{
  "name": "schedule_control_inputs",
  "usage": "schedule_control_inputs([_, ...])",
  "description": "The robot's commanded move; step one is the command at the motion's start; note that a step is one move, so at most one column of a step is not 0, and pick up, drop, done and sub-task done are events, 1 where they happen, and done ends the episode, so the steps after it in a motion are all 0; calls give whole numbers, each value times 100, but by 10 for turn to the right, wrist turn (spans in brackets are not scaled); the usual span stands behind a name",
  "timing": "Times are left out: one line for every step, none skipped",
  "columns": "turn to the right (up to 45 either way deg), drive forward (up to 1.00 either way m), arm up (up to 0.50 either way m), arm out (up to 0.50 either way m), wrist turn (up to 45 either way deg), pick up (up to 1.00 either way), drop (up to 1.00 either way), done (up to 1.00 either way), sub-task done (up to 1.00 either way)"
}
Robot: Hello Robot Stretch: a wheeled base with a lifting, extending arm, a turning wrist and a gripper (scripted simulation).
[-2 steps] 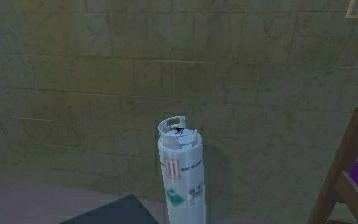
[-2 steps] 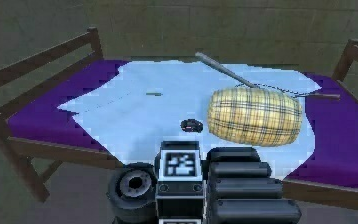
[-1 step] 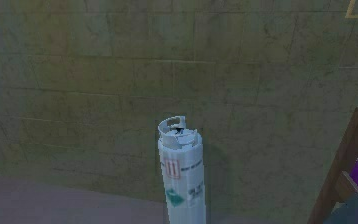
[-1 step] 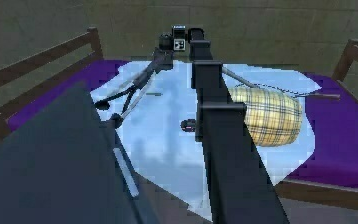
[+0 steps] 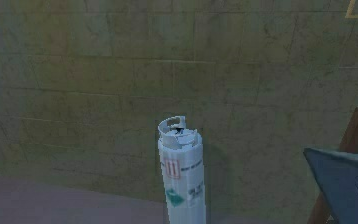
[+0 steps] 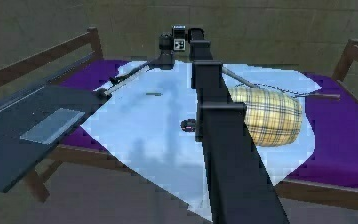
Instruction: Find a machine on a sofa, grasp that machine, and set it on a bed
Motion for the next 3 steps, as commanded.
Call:
schedule_control_inputs([0, 0, 0, 0, 450, 0, 0, 0, 0])
schedule_control_inputs([0, 0, 0, 0, 450, 0, 0, 0, 0])
schedule_control_inputs([0, 0, 0, 0, 450, 0, 0, 0, 0])
